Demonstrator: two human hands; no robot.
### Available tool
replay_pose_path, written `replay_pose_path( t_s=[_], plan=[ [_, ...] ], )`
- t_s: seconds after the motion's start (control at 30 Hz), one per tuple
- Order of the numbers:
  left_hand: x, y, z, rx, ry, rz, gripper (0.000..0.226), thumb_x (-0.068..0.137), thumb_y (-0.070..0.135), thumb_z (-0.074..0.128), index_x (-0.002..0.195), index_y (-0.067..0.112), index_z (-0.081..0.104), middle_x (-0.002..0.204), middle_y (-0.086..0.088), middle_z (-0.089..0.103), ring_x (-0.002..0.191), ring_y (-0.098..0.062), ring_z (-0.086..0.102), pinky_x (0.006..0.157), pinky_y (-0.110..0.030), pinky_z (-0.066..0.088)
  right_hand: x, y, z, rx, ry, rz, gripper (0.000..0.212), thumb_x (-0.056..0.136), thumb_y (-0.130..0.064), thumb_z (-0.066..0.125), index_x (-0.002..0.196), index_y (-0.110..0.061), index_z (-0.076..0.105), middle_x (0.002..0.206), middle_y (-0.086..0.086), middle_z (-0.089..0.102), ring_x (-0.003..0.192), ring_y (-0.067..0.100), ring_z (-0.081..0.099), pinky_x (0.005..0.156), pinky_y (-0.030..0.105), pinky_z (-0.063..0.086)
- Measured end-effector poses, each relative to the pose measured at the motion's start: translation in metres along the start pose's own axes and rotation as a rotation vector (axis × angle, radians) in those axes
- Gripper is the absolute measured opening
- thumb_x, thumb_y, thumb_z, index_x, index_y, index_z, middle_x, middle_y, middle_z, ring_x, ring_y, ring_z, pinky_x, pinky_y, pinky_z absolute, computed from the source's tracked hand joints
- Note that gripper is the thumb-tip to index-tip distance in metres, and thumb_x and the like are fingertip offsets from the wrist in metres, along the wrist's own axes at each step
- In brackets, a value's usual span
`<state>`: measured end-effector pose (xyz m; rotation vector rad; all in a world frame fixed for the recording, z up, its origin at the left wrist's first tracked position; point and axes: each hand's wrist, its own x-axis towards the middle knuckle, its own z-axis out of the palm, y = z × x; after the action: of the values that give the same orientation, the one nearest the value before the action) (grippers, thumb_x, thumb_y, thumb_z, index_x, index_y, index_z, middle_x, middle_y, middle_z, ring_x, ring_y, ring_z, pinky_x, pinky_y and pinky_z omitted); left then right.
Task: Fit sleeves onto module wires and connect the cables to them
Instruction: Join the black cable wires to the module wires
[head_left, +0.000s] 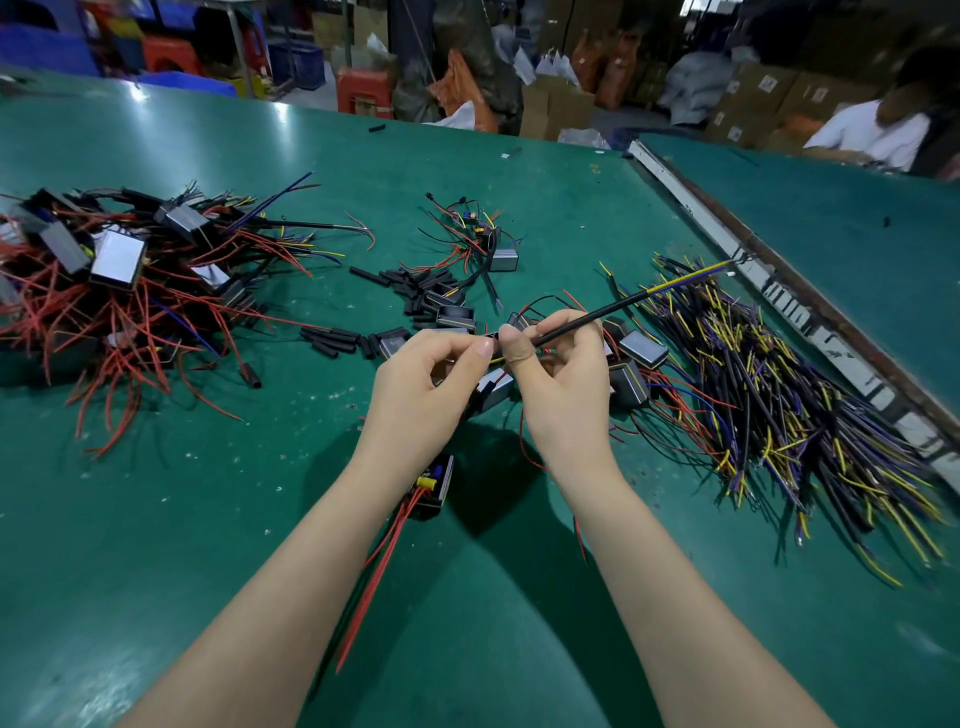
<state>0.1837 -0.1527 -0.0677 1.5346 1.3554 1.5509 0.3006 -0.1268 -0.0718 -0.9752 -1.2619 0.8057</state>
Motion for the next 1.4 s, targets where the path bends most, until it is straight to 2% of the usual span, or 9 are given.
replay_pose_path(
  t_s=[0.2,0.43,0.53,0.67,0.83,0.97,1.07,1.2,1.4],
  plan=[
    [-0.001,0.001,0.001,-0.015,0.028,-0.004,0.018,0.092,0.021,0.060,0.082,0.035,0.066,0.093,-0.001,0.069,0.090,-0.017,0.063,0.085,-0.035,0.050,-0.001,-0.003,-0.002,-0.053,-0.066,-0.034,0.020,0.088,-0.015,0.069,0.085,-0.024,0.051,0.081,-0.006,0.056,0.073,0.008,0.056,0.072,0.025,0.046],
    [-0.001,-0.001,0.000,0.091,0.038,0.069,0.027,0.090,0.019,0.061,0.080,0.044,0.062,0.085,0.013,0.063,0.080,-0.002,0.057,0.074,-0.015,0.043,0.000,-0.006,-0.006,-0.262,-0.190,0.023,0.009,0.094,-0.026,0.060,0.088,-0.022,0.066,0.091,-0.003,0.068,0.089,0.013,0.061,0.085,0.027,0.047],
    [-0.002,0.000,0.000,0.132,0.052,0.086,0.024,0.091,0.022,0.061,0.076,0.041,0.061,0.079,0.014,0.061,0.077,-0.001,0.054,0.070,-0.013,0.040,0.001,-0.007,-0.008,-0.326,-0.207,0.019,0.012,0.094,-0.028,0.060,0.091,-0.019,0.066,0.089,-0.004,0.065,0.083,0.007,0.057,0.077,0.019,0.042],
    [0.000,0.001,-0.002,0.046,0.064,0.003,0.024,0.091,0.025,0.060,0.071,0.038,0.063,0.079,0.011,0.067,0.077,-0.003,0.058,0.071,-0.018,0.044,-0.001,-0.010,-0.007,-0.338,-0.227,-0.047,0.008,0.094,-0.023,0.061,0.089,-0.018,0.065,0.085,0.000,0.062,0.073,0.002,0.052,0.071,0.017,0.040],
    [0.001,0.002,-0.004,-0.121,0.045,-0.084,0.030,0.092,0.018,0.058,0.065,0.031,0.065,0.055,0.020,0.058,0.057,0.006,0.048,0.058,-0.010,0.038,-0.004,-0.011,-0.006,-0.424,-0.215,-0.209,0.014,0.093,-0.019,0.061,0.092,-0.007,0.069,0.090,0.006,0.064,0.080,0.001,0.052,0.073,0.007,0.039],
    [0.002,0.000,-0.003,-0.165,0.044,-0.104,0.031,0.093,0.017,0.057,0.064,0.028,0.065,0.057,0.014,0.055,0.059,-0.001,0.045,0.058,-0.015,0.038,-0.004,-0.013,-0.006,-0.364,-0.276,-0.181,0.013,0.093,-0.021,0.061,0.097,-0.014,0.071,0.091,-0.001,0.067,0.085,0.004,0.058,0.079,0.016,0.044],
    [0.003,0.001,-0.002,-0.219,0.020,-0.108,0.026,0.095,0.017,0.054,0.071,0.021,0.065,0.062,0.010,0.055,0.061,-0.004,0.044,0.059,-0.018,0.038,-0.001,-0.016,-0.010,-0.225,-0.402,-0.058,0.008,0.092,-0.017,0.062,0.096,-0.022,0.067,0.078,-0.014,0.064,0.068,0.001,0.057,0.069,0.022,0.049],
    [0.003,0.000,-0.004,-0.181,-0.065,-0.127,0.022,0.095,0.015,0.054,0.079,0.021,0.067,0.070,0.012,0.064,0.066,0.000,0.052,0.065,-0.010,0.041,0.004,-0.015,-0.015,-0.132,-0.435,0.024,0.016,0.091,-0.001,0.060,0.099,-0.014,0.064,0.078,-0.005,0.066,0.058,0.004,0.060,0.061,0.017,0.049],
    [0.003,-0.005,-0.005,-0.192,-0.075,-0.137,0.020,0.090,0.009,0.061,0.081,0.026,0.066,0.069,0.022,0.068,0.068,0.008,0.060,0.067,-0.007,0.044,0.005,-0.010,-0.015,-0.098,-0.352,0.084,0.013,0.090,-0.006,0.064,0.090,-0.018,0.058,0.075,-0.003,0.067,0.060,0.008,0.065,0.062,0.017,0.048]
  ],
)
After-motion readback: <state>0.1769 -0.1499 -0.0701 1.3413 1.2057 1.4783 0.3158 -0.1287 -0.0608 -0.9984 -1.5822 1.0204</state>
